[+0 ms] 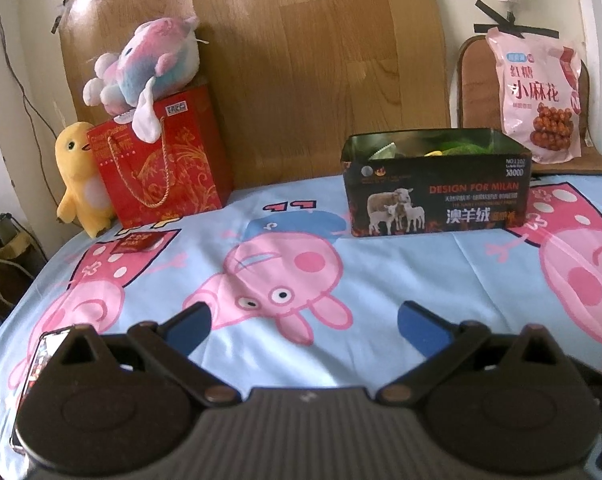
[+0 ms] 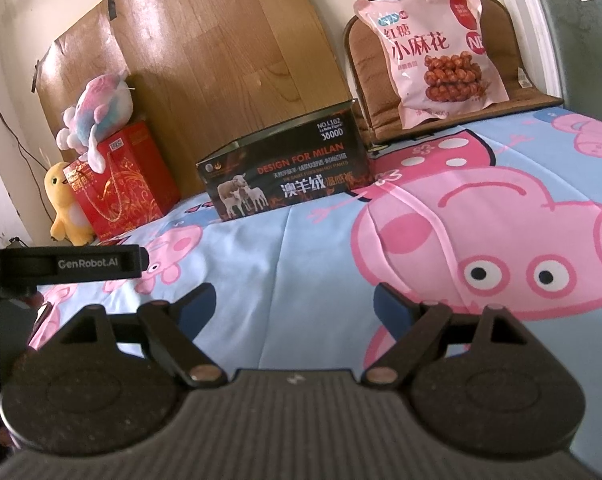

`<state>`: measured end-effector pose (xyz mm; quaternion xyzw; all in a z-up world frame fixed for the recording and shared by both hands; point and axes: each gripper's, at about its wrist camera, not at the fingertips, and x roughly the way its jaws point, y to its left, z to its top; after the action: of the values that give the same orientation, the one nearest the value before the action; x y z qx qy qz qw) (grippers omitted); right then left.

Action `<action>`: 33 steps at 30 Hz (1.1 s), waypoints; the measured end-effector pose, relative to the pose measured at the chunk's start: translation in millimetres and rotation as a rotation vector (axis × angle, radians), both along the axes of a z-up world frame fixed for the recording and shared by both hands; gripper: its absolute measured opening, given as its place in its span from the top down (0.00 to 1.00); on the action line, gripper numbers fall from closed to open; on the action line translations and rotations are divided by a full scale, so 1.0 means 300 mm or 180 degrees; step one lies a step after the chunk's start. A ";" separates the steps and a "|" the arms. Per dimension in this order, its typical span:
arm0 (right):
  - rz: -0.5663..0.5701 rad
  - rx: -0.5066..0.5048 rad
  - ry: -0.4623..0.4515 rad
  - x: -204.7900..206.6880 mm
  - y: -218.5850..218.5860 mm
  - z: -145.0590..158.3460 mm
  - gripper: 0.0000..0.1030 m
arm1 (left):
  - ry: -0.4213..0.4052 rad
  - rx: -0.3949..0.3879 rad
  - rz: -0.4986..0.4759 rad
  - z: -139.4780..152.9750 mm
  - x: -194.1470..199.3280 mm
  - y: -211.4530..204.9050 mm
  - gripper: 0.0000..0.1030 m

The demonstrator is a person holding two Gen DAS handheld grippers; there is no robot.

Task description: Organize snacks

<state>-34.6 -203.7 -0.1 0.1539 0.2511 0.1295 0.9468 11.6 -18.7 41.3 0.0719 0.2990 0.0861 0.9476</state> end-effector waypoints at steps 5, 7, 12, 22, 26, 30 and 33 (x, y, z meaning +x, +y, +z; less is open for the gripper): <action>0.0006 0.0003 -0.0019 -0.003 0.001 0.004 0.14 | -0.0052 0.0028 0.0089 0.008 -0.003 0.004 0.00; 0.0009 0.0003 -0.0031 -0.003 0.001 0.007 0.14 | -0.0072 0.0044 0.0126 0.010 -0.004 0.005 0.00; 0.0011 0.0005 -0.0037 -0.004 0.001 0.008 0.14 | -0.0035 0.0007 0.0143 0.017 -0.002 0.008 0.00; 0.0008 0.0015 -0.0035 -0.006 -0.003 0.011 0.14 | 0.0030 0.0070 0.0135 0.006 0.000 -0.007 0.00; 0.0009 0.0017 -0.0030 -0.006 -0.003 0.009 0.14 | 0.0035 0.0093 0.0124 0.005 0.000 -0.012 0.00; 0.0008 0.0023 -0.0031 -0.007 -0.006 0.008 0.14 | 0.0041 0.0103 0.0103 0.005 0.000 -0.016 0.00; 0.0006 0.0024 -0.0032 -0.006 -0.007 0.009 0.14 | 0.0042 0.0114 0.0072 0.006 -0.003 -0.025 0.00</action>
<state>-36.3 -205.6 2.6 0.1565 0.2461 0.1321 0.9474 10.7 -26.1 43.1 0.0861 0.3045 0.1017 0.9431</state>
